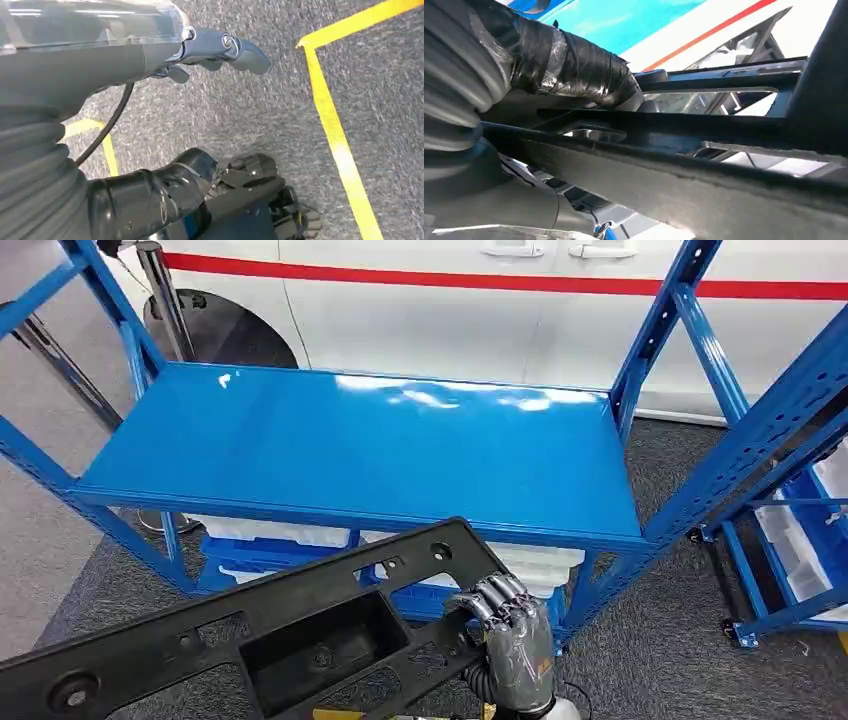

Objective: Take the parts from the cabinet and place them on the table.

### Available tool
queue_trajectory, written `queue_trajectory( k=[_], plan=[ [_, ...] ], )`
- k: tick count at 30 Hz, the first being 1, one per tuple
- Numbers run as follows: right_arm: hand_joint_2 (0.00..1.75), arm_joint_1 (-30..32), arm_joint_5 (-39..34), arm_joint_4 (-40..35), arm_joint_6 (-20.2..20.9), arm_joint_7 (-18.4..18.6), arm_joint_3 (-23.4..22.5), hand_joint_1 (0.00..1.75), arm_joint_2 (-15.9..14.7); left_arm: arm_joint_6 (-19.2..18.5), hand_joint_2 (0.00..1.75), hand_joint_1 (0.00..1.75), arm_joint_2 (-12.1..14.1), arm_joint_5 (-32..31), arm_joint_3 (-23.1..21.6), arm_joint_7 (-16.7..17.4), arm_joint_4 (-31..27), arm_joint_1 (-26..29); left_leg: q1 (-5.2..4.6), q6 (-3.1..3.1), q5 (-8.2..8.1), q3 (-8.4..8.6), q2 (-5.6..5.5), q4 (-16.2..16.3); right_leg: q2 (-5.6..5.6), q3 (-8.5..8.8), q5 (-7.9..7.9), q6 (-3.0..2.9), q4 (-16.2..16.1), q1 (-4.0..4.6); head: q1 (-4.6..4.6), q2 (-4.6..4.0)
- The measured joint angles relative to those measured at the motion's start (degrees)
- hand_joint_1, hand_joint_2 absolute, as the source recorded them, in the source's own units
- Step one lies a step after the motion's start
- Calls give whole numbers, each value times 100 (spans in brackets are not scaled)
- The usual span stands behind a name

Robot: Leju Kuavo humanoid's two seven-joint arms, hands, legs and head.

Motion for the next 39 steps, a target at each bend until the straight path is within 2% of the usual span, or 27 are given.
queue_trajectory(
  k=[1, 3, 4, 5, 6, 8, 9, 10, 13, 15, 17, 18, 20, 21, 22, 24, 25, 26, 29, 30, 31, 32, 34, 35, 36, 37, 39],
  plan=[
    [175, -1, -2, -7, -2, -4, 0, 175, -4, 0, 175, 0, 0, 0, 0, 0, 0, -7, 3, 40, 34, -58, -6, -2, -3, -72, -242, 5, 187, 4, 22, -2],
    [175, 4, 0, -7, -2, -22, 0, 175, -7, 0, 175, 0, 0, -4, 0, 2, 0, -11, -11, 68, 130, -211, 3, 14, -1, -361, -937, 33, 1143, -2, 24, 0],
    [175, 9, 0, -7, -2, -26, 0, 175, -9, 0, 175, 0, 2, -4, 0, 7, 0, -6, -21, 70, 165, -269, 8, 21, -1, -443, -1085, 40, 1486, -1, 22, 0],
    [175, 12, -2, -7, -2, -28, 0, 175, -11, 0, 175, 0, 2, -4, 0, 7, 0, -2, -31, 66, 203, -338, 17, 34, -1, -438, -1082, 40, 1682, -2, 22, 0],
    [175, 12, -2, -7, -2, -33, 0, 175, -11, 0, 175, 0, 2, -7, 0, 4, 0, -1, -36, 58, 233, -397, 19, 56, -2, -313, -945, 29, 1592, 1, 25, 0],
    [175, 11, 0, -7, -2, -52, 0, 175, -11, 0, 175, 0, 0, -7, 0, -2, 0, -2, -41, 38, 273, -503, 14, 114, -1, 303, -551, -23, 749, 7, 25, 0],
    [175, 9, 0, -9, -2, -57, 0, 175, -11, 0, 175, 0, 0, -7, 0, -4, 0, -4, -41, 22, 286, -535, 8, 153, -2, 676, -476, -64, 203, 13, 22, 0],
    [175, 3, 0, -9, -2, -63, 0, 175, -11, 0, 175, 0, 0, -7, 0, -9, 0, -1, -65, -4, 302, -566, 6, 171, -1, 840, -631, -81, -102, 43, 24, 0],
    [175, 15, 0, -9, -4, -81, 0, 175, -9, -4, 175, 0, 0, -9, 0, -11, 0, -8, -49, -115, 404, -584, 8, 164, 5, 789, -559, -117, -148, 84, 16, 0],
    [175, 14, -26, -9, -4, -81, 0, 175, -9, -2, 175, 0, 2, -31, 0, -11, 0, 3, -33, -180, 354, -630, -18, 222, -32, 736, -444, -220, -226, 16, 24, 0],
    [175, 15, -50, -9, -4, -81, 0, 175, -7, 0, 175, 0, 2, -31, 0, -9, 0, 5, -24, -236, -212, -830, -30, 756, -30, 625, -353, -310, -229, 16, 3, 0],
    [175, 23, -57, -9, -4, -81, 0, 175, -7, 0, 175, 0, 2, -33, 0, -9, 0, 6, -9, -263, -494, -953, -29, 1164, -32, 565, -312, -306, -227, 23, 5, 0],
    [175, 25, -63, -7, -4, -81, 0, 175, -7, 0, 175, 0, 2, -35, 0, -9, 0, 5, 1, -298, -757, -1103, -28, 1834, -34, 427, -226, -301, -204, 33, 5, 0],
    [175, 26, -59, -7, -4, -81, 0, 175, -7, 0, 175, 0, 2, -42, 0, -7, 0, 6, 4, -300, -648, -1029, -29, 1853, -35, 362, -190, -295, -183, 36, 5, 0],
    [175, 27, -46, -7, -4, -76, 0, 175, -7, 0, 175, 0, 4, -44, 0, -2, 0, 7, 5, -290, -423, -809, -28, 1602, -35, 304, -157, -292, -165, 38, 3, 0],
    [175, 28, -33, -7, -4, -74, 0, 175, -7, 0, 175, 0, 4, -48, 0, 0, 0, 0, 1, -231, -89, -193, -31, 699, -25, 248, -111, -267, -139, 45, 3, 0],
    [175, 29, -28, -7, -4, -74, 0, 175, -7, 2, 175, 0, 9, -48, -2, -2, 0, -9, -30, -171, -164, 131, -39, 161, -26, 231, -81, -243, -133, 53, 5, 0],
    [175, 25, -24, -7, -4, -74, 0, 175, -7, 2, 175, 0, 9, -48, -2, -2, 0, -9, -46, -154, -190, 244, -37, -44, -29, 213, -42, -205, -126, 64, 7, 0],
    [175, 27, -13, -7, -4, -70, 0, 175, -9, 7, 175, 0, 9, -50, -2, -2, 0, -5, -75, -98, -131, 150, -38, -71, -35, 179, 74, -98, -156, 47, 5, 0],
    [175, 26, -7, -7, -4, -68, 0, 175, -11, 7, 175, 0, 7, -50, -2, 0, 0, 9, 18, -49, -34, 170, -15, -182, -25, 143, 44, -69, -120, 66, 9, 0],
    [175, 26, -2, -7, -4, -63, 0, 175, -20, 9, 175, 0, 4, -50, -2, 2, 0, 5, -12, -15, 14, 136, 16, -187, -9, 88, -116, -37, -27, 63, 7, 0],
    [175, 25, 0, -7, -4, -57, 0, 175, -37, 13, 175, 0, 4, -57, -4, 4, 0, -4, -12, 42, 64, 72, 19, -181, -1, -39, -441, -20, 282, 40, 25, 0],
    [175, 39, 0, -2, -4, -48, 0, 175, -46, 13, 175, 0, 4, -66, -4, 4, 0, -5, -25, 42, 125, -58, 22, -132, -2, -299, -931, 16, 1090, 16, 20, 0],
    [175, 44, 0, 0, -4, -48, 0, 175, -50, 11, 175, 0, 4, -66, -4, 4, 0, -1, -26, 33, 153, -147, 26, -81, -2, -390, -1026, 36, 1466, 6, 24, 0],
    [175, 45, 0, 7, -4, -46, 0, 175, -57, 11, 175, 0, 4, -66, -4, 4, 0, 2, -24, 28, 165, -217, 28, -33, -4, -333, -943, 52, 1496, -5, 22, 0],
    [175, 46, 0, 7, -4, -46, 0, 175, -61, 11, 175, 0, 4, -68, -4, 4, 0, 2, -19, 14, 178, -289, 29, 23, -5, -147, -766, 63, 1284, -21, 22, 0],
    [175, 44, 0, 7, -4, -46, 0, 175, -74, 4, 175, 0, 2, -68, -7, 7, 0, -1, -9, -8, 191, -401, 23, 135, -7, 434, -441, 59, 429, -45, 22, 0]
  ],
)
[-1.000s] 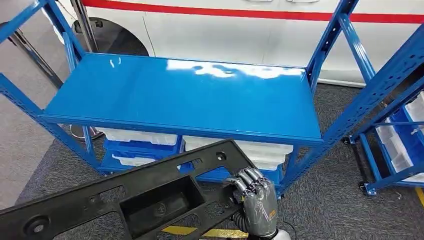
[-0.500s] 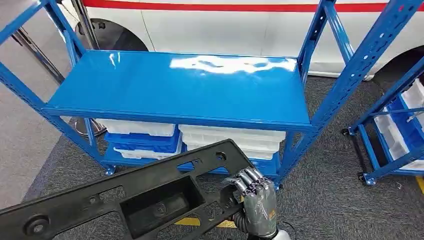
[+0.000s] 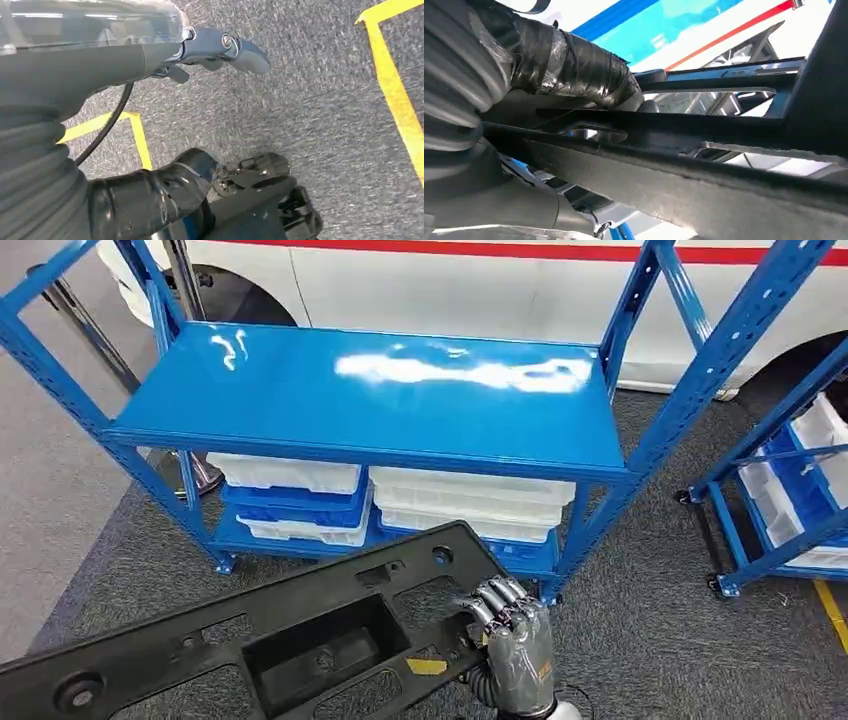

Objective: Take the parts from the cabinet and place them on the table.

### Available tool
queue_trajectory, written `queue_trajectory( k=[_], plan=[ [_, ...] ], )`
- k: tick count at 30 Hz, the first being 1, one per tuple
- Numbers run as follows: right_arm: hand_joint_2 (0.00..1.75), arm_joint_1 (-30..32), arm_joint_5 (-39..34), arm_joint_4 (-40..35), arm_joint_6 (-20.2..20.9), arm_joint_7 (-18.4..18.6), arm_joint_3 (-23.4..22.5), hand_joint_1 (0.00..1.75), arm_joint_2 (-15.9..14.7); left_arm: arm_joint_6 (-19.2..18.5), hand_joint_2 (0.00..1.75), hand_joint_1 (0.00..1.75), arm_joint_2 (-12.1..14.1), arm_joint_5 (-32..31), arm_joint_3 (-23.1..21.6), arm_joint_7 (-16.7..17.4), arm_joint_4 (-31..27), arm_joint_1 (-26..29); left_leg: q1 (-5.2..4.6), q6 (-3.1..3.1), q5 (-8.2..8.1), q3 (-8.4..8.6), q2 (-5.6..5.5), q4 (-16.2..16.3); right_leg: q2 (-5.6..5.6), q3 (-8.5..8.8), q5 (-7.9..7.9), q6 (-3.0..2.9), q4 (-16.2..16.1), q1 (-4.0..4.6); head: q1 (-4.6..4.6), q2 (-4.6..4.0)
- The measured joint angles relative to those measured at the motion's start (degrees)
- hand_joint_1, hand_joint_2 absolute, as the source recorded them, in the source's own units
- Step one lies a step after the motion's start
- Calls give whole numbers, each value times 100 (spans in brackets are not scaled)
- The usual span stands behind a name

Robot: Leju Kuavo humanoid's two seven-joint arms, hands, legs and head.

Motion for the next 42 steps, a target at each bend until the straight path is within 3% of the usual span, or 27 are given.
queue_trajectory(
  k=[1, 2, 4, 6, 7, 8, 10, 11, 12, 13, 15, 16, 17, 18, 20, 22, 24, 26, 27, 28, 29, 31, 32, 36, 38, 41, 42],
  plan=[
    [175, -11, 0, 0, 0, 0, 0, 175, -6, -2, 175, 0, 0, -9, 0, 2, 0, -2, 0, -25, 7, -56, -2, 58, 1, 224, -161, -20, -426, -3, 0, 0],
    [175, -3, 0, 0, 0, 4, 0, 175, -11, -2, 175, 0, 0, -18, 0, 2, 0, -2, -24, -73, 28, -98, -16, 86, 11, 219, -83, -64, -424, 56, -2, -2],
    [175, -7, -15, 0, -2, 15, 2, 175, -22, -2, 175, 0, 0, -22, 0, 2, 0, -1, -27, -142, 77, -111, -15, 92, 16, 172, -75, -114, -444, 49, -6, 0],
    [175, -5, -20, 0, 0, 24, 2, 175, -22, -2, 175, 0, 2, -24, 0, 2, 0, 7, -19, -217, 131, -139, -19, 88, 8, 109, 15, -225, -496, 42, -4, 0],
    [175, -12, -22, 0, 0, 28, 4, 175, -22, -2, 175, 0, 2, -24, 0, 2, 0, 4, 10, -251, -59, -211, -39, 204, -7, 72, 74, -280, -503, 31, -4, 0],
    [175, -13, -28, 0, 0, 33, 6, 175, -22, -4, 175, 0, 0, -24, 0, 2, 0, 6, 12, -274, -368, -313, -40, 486, -8, 10, 116, -322, -506, 30, -22, 0],
    [175, -11, -28, 0, 0, 33, 13, 175, -26, -7, 175, 0, 2, -31, -2, 0, 0, 6, 29, -309, -878, -517, -39, 1179, -12, -99, 197, -341, -504, 49, -20, 0],
    [175, -10, -28, 0, 0, 33, 13, 175, -28, -9, 175, 0, 2, -33, -4, -2, 0, 5, 29, -320, -1059, -604, -39, 1581, -13, -182, 254, -341, -491, 62, -22, 0],
    [175, -10, -31, 0, 0, 35, 13, 175, -31, -9, 175, 0, 2, -33, -4, -2, 0, 6, 29, -317, -1029, -581, -39, 1706, -14, -245, 295, -341, -487, 70, -22, 0],
    [175, -10, -31, 0, 0, 35, 13, 175, -31, -9, 175, 0, 2, -33, -4, -2, 0, 6, 28, -305, -884, -448, -39, 1601, -14, -302, 333, -339, -478, 75, -22, 0],
    [175, -11, -31, 0, 0, 35, 15, 175, -31, -11, 175, 0, 2, -33, -4, -15, 0, 4, 22, -258, -523, 9, -42, 974, -10, -374, 391, -327, -467, 89, -22, 0],
    [175, -13, -28, 0, 0, 35, 15, 175, -31, -11, 175, 0, 2, -35, -9, -28, 0, -10, -2, -180, -360, 495, -45, 247, -3, -411, 434, -308, -461, 100, -24, 0],
    [175, -12, -33, 0, 0, 33, 15, 175, -31, -11, 175, 0, 9, -35, -11, -35, 0, -17, -26, -129, -527, 665, -46, -79, -11, -435, 470, -277, -461, 103, -15, 0],
    [175, -18, -39, 0, 0, 28, 17, 175, -35, -9, 175, 0, 9, -35, -11, -46, 0, -16, -44, -153, -492, 696, -46, -138, -13, -444, 506, -237, -466, 91, -22, 0],
    [175, -20, -70, 0, 0, 24, 26, 175, -39, -9, 175, 0, 9, -33, -11, -50, 0, -8, -71, -118, -466, 629, -44, -154, -21, -436, 581, -163, -494, 71, -22, 0],
    [175, -17, -107, -2, 0, 24, 26, 175, -61, 0, 175, 0, 7, -28, -9, -44, 0, 3, 3, -52, -311, 648, -15, -293, -13, -450, 593, -94, -474, 85, -20, 0],
    [175, -18, -138, -2, 0, 28, 26, 175, -72, 4, 175, 0, 7, -31, -9, -42, 0, -8, -6, 25, -230, 556, -9, -311, 3, -668, 104, -34, 22, 75, -17, 0],
    [175, -7, -144, 0, 0, 31, 26, 175, -96, 4, 175, 0, 7, -31, -9, -42, 0, 2, -14, 29, -180, 467, -2, -284, 3, -968, -361, 17, 890, 57, -17, 0],
    [175, -5, -155, 2, 0, 37, 26, 175, -107, 4, 175, 0, 7, -31, -9, -42, 0, 9, -14, 20, -161, 439, 2, -260, 3, -1024, -419, 34, 1124, 46, -15, -2],
    [175, -2, -162, 4, 0, 44, 26, 175, -118, 4, 175, 0, 7, -28, -9, -42, 0, 15, -11, 11, -152, 397, 2, -226, 1, -947, -344, 43, 1075, 34, -15, 0],
    [175, -2, -173, 2, 0, 48, 26, 175, -125, 4, 175, 0, 2, -26, -9, -42, 0, 15, -4, 6, -153, 365, 3, -186, 0, -729, -163, 46, 770, 23, -15, 0],
    [175, -4, -192, 2, 0, 48, 26, 175, -129, 4, 175, 0, -4, -24, -9, -42, 0, 9, 8, -47, -192, 326, 1, -90, -21, -135, 241, 44, -202, -3, -15, 0],
    [175, -10, -205, 7, 0, 50, 26, 175, -131, 4, 175, 0, -4, -24, -9, -39, 0, 10, -8, -83, -210, 284, 1, -57, -42, -35, 95, 13, -368, 19, -13, 0],
    [175, 22, -238, 0, -2, 59, 26, 175, -149, 9, 175, 0, -4, -26, -9, -28, 0, 5, -18, -194, -198, 224, 22, 0, -9, -108, 141, -136, -437, 74, -17, 0],
    [175, 21, -238, 0, 0, 59, 26, 175, -149, 11, 175, 0, -4, -26, -9, -26, 0, 3, 5, -260, -369, 154, -17, 164, -12, -88, 187, -214, -499, 31, -17, 0],
    [175, 40, -247, 0, 0, 59, 26, 175, -151, 11, 175, 0, -4, -26, -9, -24, 0, 8, 29, -323, -988, -396, -25, 1376, -10, -128, 208, -270, -496, 44, -20, 0],
    [175, 52, -256, 0, -2, 52, 26, 175, -151, 11, 175, 0, -4, -22, -9, -24, 0, 11, 30, -334, -1045, -524, -25, 1646, -4, -139, 208, -270, -490, 48, -22, 0]
  ],
)
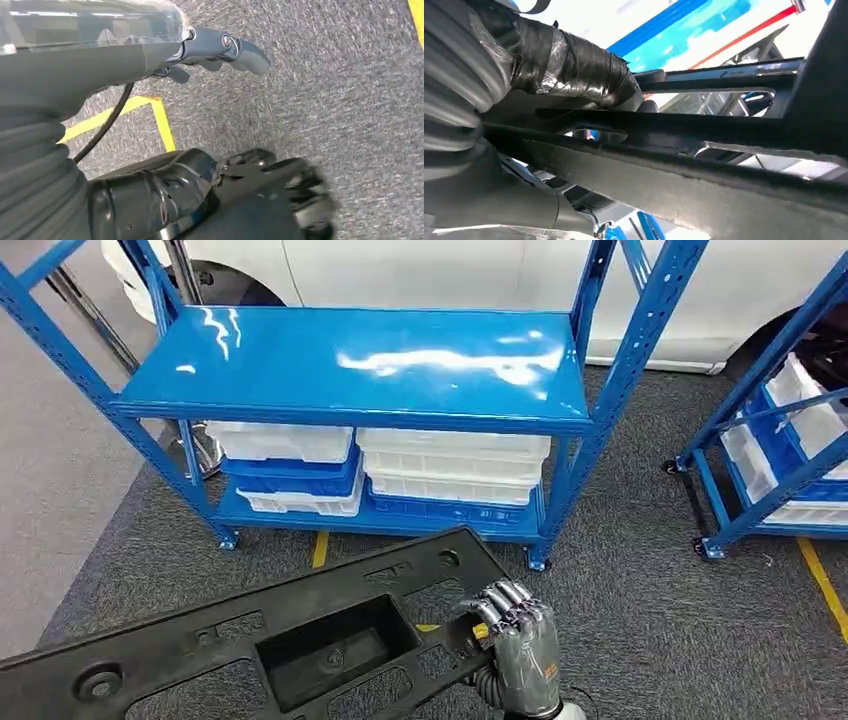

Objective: Take the parts from the cabinet and place them on the table.

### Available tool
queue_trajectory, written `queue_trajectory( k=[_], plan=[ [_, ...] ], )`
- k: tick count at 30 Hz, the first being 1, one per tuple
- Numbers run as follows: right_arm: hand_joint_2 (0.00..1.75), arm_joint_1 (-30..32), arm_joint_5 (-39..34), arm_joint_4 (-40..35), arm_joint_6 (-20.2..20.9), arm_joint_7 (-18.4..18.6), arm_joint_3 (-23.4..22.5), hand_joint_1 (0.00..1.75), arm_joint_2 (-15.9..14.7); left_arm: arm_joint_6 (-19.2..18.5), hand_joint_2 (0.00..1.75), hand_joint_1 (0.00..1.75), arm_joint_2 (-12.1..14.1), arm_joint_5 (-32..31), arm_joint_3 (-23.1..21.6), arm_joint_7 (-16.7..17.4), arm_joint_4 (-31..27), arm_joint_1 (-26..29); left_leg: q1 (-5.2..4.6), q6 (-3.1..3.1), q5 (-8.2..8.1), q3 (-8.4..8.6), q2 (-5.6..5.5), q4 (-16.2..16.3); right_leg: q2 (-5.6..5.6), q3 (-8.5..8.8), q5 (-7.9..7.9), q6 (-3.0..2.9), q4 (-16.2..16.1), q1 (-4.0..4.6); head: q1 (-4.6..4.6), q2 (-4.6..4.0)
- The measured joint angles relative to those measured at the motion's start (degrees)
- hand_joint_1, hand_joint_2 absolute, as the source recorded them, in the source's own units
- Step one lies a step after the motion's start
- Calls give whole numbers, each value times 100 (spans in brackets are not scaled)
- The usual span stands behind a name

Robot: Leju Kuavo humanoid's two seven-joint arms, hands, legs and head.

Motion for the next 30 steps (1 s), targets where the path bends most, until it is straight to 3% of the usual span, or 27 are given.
queue_trajectory(
  k=[1, 2, 3, 4, 5, 6, 9, 10, 11, 13, 15, 16, 17, 18, 19, 20, 21, 23, 25, 26, 27, 28, 30],
  plan=[
    [175, 20, -2, 0, 0, -7, 0, 175, 0, 2, 175, 0, 0, 4, 0, 0, 0, 6, 0, 1, 89, -14, -1, 29, 11, -2, 0, 0, 10, 1, 0, 0],
    [175, 29, -7, 0, 0, -11, 0, 175, 0, 2, 175, 0, 0, 4, 0, 0, 0, 10, 0, 14, 279, 92, -1, -200, 25, -2, 0, 1, 17, 1, 0, 0],
    [175, 32, -20, 0, 0, -22, 0, 175, 0, 2, 175, 0, 2, 4, 0, 0, 0, 10, 0, 32, 496, 260, -3, -553, 42, 2, 0, 1, 24, 1, 0, 0],
    [175, 33, -41, -9, 0, -35, 0, 175, 0, 4, 175, 0, 2, 4, 0, 0, 0, 8, -1, 72, 794, 539, -26, -1132, 62, 12, 2, 7, 29, 1, 0, 0],
    [175, 37, -57, -18, 2, -46, -2, 175, 0, 4, 175, 0, 4, 4, 2, 0, 0, 8, -6, 117, 862, 693, -112, -1522, 70, 4, 8, 22, 29, -5, 2, 0],
    [175, 36, -70, -17, 2, -63, -2, 175, 0, 4, 175, 0, 7, 4, 2, -2, 0, 9, -36, 133, 837, 735, -133, -1625, 90, -27, 20, 67, 51, 28, 2, 0],
    [175, 74, -98, -50, 0, -107, -7, 175, 0, 4, 175, 0, 7, 6, 2, -2, 0, 1, -58, 181, 860, 710, -115, -1621, 113, -51, 90, 178, -8, 0, 2, 0],
    [175, 77, -105, -63, 0, -109, -11, 175, 0, 4, 175, 0, 4, 7, 2, -2, 0, 11, -12, 236, 921, 727, -94, -1723, 129, -43, 100, 216, -9, 42, 4, 0],
    [175, 85, -116, -79, 0, -116, -20, 175, -4, 4, 175, 0, 0, 9, 2, -2, 0, 12, -2, 272, 969, 750, -41, -1771, 101, -78, 7, 232, 73, 17, 4, 0],
    [175, 98, -146, -98, -2, -149, -35, 175, -4, 4, 175, 0, 0, 9, 2, -9, 0, 0, -4, 327, 995, 717, -15, -1779, 79, -383, -445, 246, 730, 12, 13, 0],
    [175, 154, -164, -98, -2, -179, -77, 175, -4, 4, 175, 0, 0, 13, 4, -9, 0, 10, -20, 333, 995, 689, 39, -1763, 77, -746, -767, 278, 1544, -1, 15, 0],
    [175, 184, -175, -98, -2, -203, -109, 175, -4, 4, 175, 0, 0, 22, 4, -9, 0, 12, -22, 333, 994, 678, 61, -1746, 73, -786, -742, 288, 1653, -3, 11, 0],
    [175, 210, -181, -101, -2, -212, -131, 175, -4, 4, 175, 0, 0, 24, 4, -9, 0, 12, -22, 336, 990, 672, 82, -1728, 64, -700, -604, 291, 1514, -4, 15, 0],
    [175, 226, -184, -107, -2, -214, -151, 175, -4, 4, 175, 0, 0, 24, 7, -9, 0, 10, -21, 324, 974, 668, 101, -1704, 42, -496, -381, 288, 1146, -8, 13, 0],
    [175, 228, -184, -120, -2, -216, -173, 175, -4, 4, 175, 0, 0, 24, 7, -9, 0, 7, -19, 306, 956, 667, 116, -1671, 1, -212, -123, 275, 620, -9, 15, 0],
    [175, 227, -184, -140, -2, -219, -181, 175, -4, 4, 175, 0, -2, 24, 7, -11, 0, 7, -19, 284, 929, 667, 138, -1636, -83, 34, -8, 249, 124, -4, 15, 0],
    [175, 230, -184, -151, -2, -225, -195, 175, -4, 4, 175, 0, 0, 24, 7, -11, 0, 4, -74, 239, 899, 646, 153, -1589, -156, 72, -82, 203, 25, 58, 15, 0],
    [175, 275, -190, -188, -2, -271, -234, 175, -4, 9, 175, 0, 0, 24, 7, -11, 0, 4, -61, 198, 905, 646, 181, -1602, -85, 43, -68, 165, 40, 48, 9, 0],
    [175, 320, -195, -214, -2, -328, -306, 175, 9, 13, 175, 0, 0, 28, 9, -13, 0, 0, -59, 134, 910, 666, 223, -1619, -32, 41, -39, 86, -5, 42, 13, 0],
    [175, 334, -199, -234, -2, -334, -332, 175, 15, 20, 175, 0, 0, 33, 9, -11, 0, -5, -62, 93, 879, 644, 191, -1617, -26, 62, -11, 48, -42, 22, 9, 0],
    [175, 344, -201, -264, -2, -345, -358, 175, 35, 24, 175, 0, 0, 39, 9, -11, 0, 0, -40, 64, 749, 611, 116, -1505, -4, 59, 5, 22, -49, 5, 9, 0],
    [175, 349, -201, -275, -2, -361, -378, 175, 48, 28, 175, 0, 0, 42, 9, -11, 0, 0, -38, 43, 510, 474, 63, -1166, 19, 42, 11, 13, -48, 3, 4, 0],
    [175, 401, -201, -295, 0, -389, -433, 175, 66, 37, 175, 0, 0, 44, 11, -11, 0, 2, -23, 18, 67, 60, 14, -223, 54, 24, 19, 1, -45, 10, 7, 0]
  ],
)
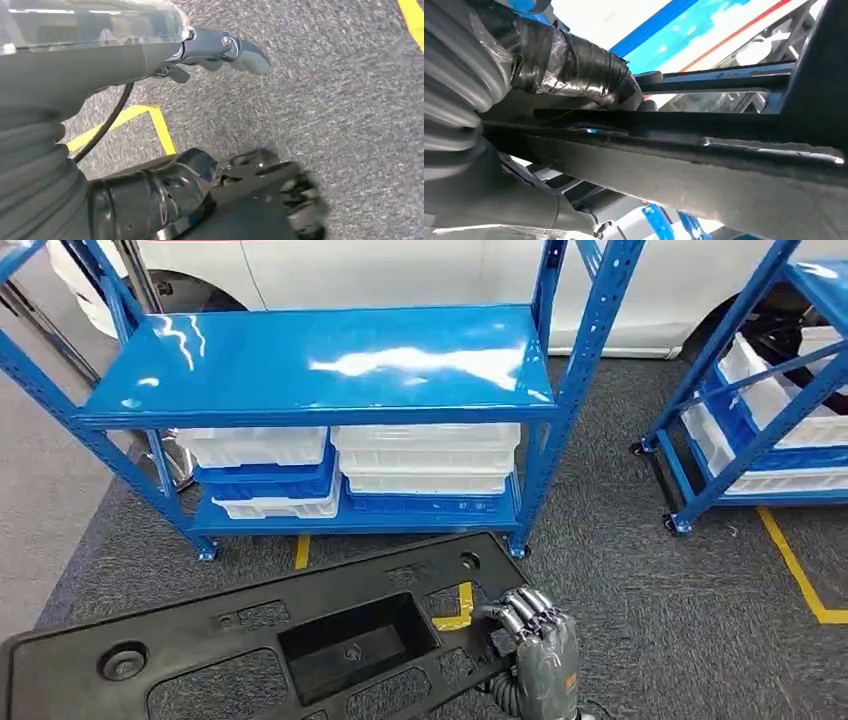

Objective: Take the parts from the cabinet and place them on the table.

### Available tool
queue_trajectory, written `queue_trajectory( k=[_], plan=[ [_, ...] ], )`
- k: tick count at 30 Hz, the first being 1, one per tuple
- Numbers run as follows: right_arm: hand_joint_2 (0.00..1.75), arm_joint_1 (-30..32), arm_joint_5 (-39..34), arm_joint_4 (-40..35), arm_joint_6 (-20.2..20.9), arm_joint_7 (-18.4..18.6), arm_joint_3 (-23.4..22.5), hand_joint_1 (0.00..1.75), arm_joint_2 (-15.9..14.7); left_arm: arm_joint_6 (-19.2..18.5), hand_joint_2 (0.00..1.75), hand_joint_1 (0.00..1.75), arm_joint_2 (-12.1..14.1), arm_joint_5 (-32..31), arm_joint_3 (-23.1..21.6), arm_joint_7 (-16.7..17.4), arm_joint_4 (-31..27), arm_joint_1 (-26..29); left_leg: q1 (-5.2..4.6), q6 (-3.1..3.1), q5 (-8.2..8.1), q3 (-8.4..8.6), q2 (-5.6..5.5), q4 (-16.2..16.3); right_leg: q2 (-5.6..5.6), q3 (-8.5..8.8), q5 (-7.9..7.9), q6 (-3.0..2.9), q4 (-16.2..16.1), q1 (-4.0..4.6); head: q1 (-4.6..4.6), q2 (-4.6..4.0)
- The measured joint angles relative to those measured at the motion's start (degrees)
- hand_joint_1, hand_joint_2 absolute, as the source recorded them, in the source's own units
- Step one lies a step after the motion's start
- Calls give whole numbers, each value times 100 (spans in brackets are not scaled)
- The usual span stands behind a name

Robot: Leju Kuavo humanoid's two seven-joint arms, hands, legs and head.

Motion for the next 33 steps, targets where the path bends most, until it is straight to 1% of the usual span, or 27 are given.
queue_trajectory(
  k=[1, 2, 3, 4, 5, 6, 7, 10, 11, 12, 13, 15, 16, 17, 18, 19, 20, 21, 22, 25, 26, 27, 28, 30, 31, 32, 33],
  plan=[
    [175, 27, -11, -2, -2, -7, -31, 175, 0, 2, 175, 0, 0, 2, 0, 0, 0, 7, 0, -5, -61, -134, -8, 300, 24, -4, 0, 0, 5, 1, 0, 0],
    [175, 48, -17, -2, -2, -11, -50, 175, 4, 2, 175, 0, 0, 4, 0, 0, 0, 20, 3, -1, 10, -142, -9, 328, 61, -2, 0, 1, 9, 1, 0, 0],
    [175, 56, -26, -4, 0, -17, -61, 175, 11, 2, 175, 0, 2, 4, 0, 0, 0, 28, 9, 9, 212, -30, -10, 89, 104, 2, 0, 1, 14, 0, -2, 0],
    [175, 57, -31, -7, -2, -22, -72, 175, 13, 4, 175, 0, 4, 9, 2, 0, 0, 28, 12, 27, 470, 168, -25, -327, 156, 12, 1, 3, 17, 0, 0, 0],
    [175, 70, -33, -17, -2, -31, -96, 175, 24, 15, 175, 0, 7, 11, 2, -2, 0, 25, 13, 61, 752, 431, -113, -875, 205, 28, 2, 8, 17, -1, 0, 0],
    [175, 95, -33, -52, -2, -50, -133, 175, 41, 17, 175, 0, 9, 15, 4, -6, 0, 38, 16, 105, 852, 592, -358, -1284, 228, 14, 1, 26, 19, -9, 2, 0],
    [175, 99, -31, -66, -2, -63, -157, 175, 48, 20, 175, 0, 9, 17, 4, -7, 0, 41, 15, 122, 814, 651, -392, -1409, 269, -12, 2, 74, 53, 21, 2, 0],
    [175, 180, -24, -133, -2, -96, -223, 175, 74, 17, 175, 0, 9, 22, 6, -11, 0, 13, -18, 160, 810, 642, -293, -1427, 378, -64, 72, 187, 8, -16, 0, 0],
    [175, 208, -22, -166, -4, -107, -249, 175, 72, 17, 175, 0, 2, 28, 7, -9, 0, 20, 50, 231, 866, 666, -233, -1514, 355, -72, 41, 218, 37, 9, 0, -2],
    [175, 221, -22, -186, -4, -109, -275, 175, 74, 17, 175, 0, 2, 33, 7, -13, 0, 23, 35, 263, 884, 677, -174, -1538, 198, -114, -50, 234, 133, 4, 4, 0],
    [175, 216, -20, -197, -4, -111, -295, 175, 74, 17, 175, 0, 2, 33, 7, -15, 0, 22, 31, 308, 887, 672, -127, -1541, 93, -250, -268, 240, 432, 4, 17, 0],
    [175, 237, -17, -197, -4, -114, -312, 175, 72, 17, 175, 0, 2, 33, 9, -15, 0, 25, 9, 316, 882, 666, -16, -1537, 42, -652, -690, 276, 1306, -14, 15, 0],
    [175, 255, -17, -197, -4, -116, -321, 175, 72, 17, 175, 0, 2, 39, 9, -15, 0, 28, 3, 320, 879, 659, 42, -1529, 32, -825, -781, 293, 1668, -17, 18, 0],
    [175, 267, -15, -197, -4, -114, -330, 175, 72, 17, 175, 0, 2, 42, 9, -15, 0, 27, 2, 321, 875, 660, 94, -1525, 25, -841, -720, 300, 1705, -19, 15, 0],
    [175, 275, -15, -197, -4, -114, -334, 175, 72, 17, 175, 0, 2, 42, 9, -15, 0, 23, 2, 318, 863, 661, 140, -1514, 14, -729, -537, 301, 1491, -19, 18, 0],
    [175, 279, -15, -197, -4, -114, -336, 175, 72, 17, 175, 0, 2, 39, 9, -17, 0, 19, 3, 306, 849, 665, 180, -1498, -13, -518, -307, 290, 1091, -18, 15, 0],
    [175, 280, -13, -197, -4, -114, -336, 175, 72, 17, 175, 0, 0, 39, 9, -17, 0, 16, 3, 286, 829, 672, 214, -1477, -85, -234, -64, 267, 558, -15, 17, 0],
    [175, 278, -11, -199, -4, -114, -339, 175, 72, 15, 175, 0, 0, 39, 9, -17, 0, 17, 0, 257, 803, 674, 244, -1448, -237, -29, 10, 230, 148, -1, 17, 0],
    [175, 272, -9, -201, -4, -114, -339, 175, 72, 17, 175, 0, 0, 37, 9, -17, 0, 17, -54, 215, 774, 652, 267, -1399, -317, -1, -43, 197, 56, 72, 18, 0],
    [175, 292, -11, -232, -4, -98, -347, 175, 72, 15, 175, 0, 0, 13, 9, -15, 0, 6, -50, 153, 775, 671, 376, -1427, -178, -53, -27, 116, 76, 69, 11, 0],
    [175, 300, -11, -243, -4, -96, -350, 175, 72, 15, 175, 0, 0, 13, 9, -15, 0, -4, -50, 116, 754, 681, 401, -1419, -138, -41, 3, 70, 24, 43, 13, 0],
    [175, 308, -13, -251, -4, -90, -352, 175, 72, 15, 175, 0, 2, 13, 9, -15, 0, -4, -16, 70, 657, 649, 230, -1328, -119, -26, 27, 34, -4, 17, 11, 0],
    [175, 305, -20, -262, -4, -81, -352, 175, 72, 15, 175, 0, 0, 13, 9, -15, 0, -2, -15, 52, 463, 541, 89, -1094, -93, -37, 34, 7, -8, 5, 9, 0],
    [175, 311, -26, -264, -4, -79, -352, 175, 72, 15, 175, 0, 0, 15, 9, -13, 0, 15, 8, 14, 4, 158, -6, -219, -16, -56, 47, -20, -7, 5, 11, 0],
    [175, 316, -31, -262, -4, -79, -354, 175, 72, 15, 175, 0, 0, 17, 9, -9, 0, 22, 12, 2, -125, -12, -13, 157, 33, -65, 47, -20, -2, 6, 11, 0],
    [175, 323, -37, -264, -4, -74, -354, 175, 72, 15, 175, 0, 0, 22, 9, -4, 0, 31, 17, -1, -104, -74, -13, 301, 83, -65, 48, -20, 2, 5, 9, 0],
    [175, 328, -42, -262, -4, -74, -354, 175, 72, 15, 175, 0, 0, 20, 9, -4, 0, 37, 24, 1, 45, -10, -13, 172, 137, -59, 49, -18, 6, 3, 11, 0]
  ],
)
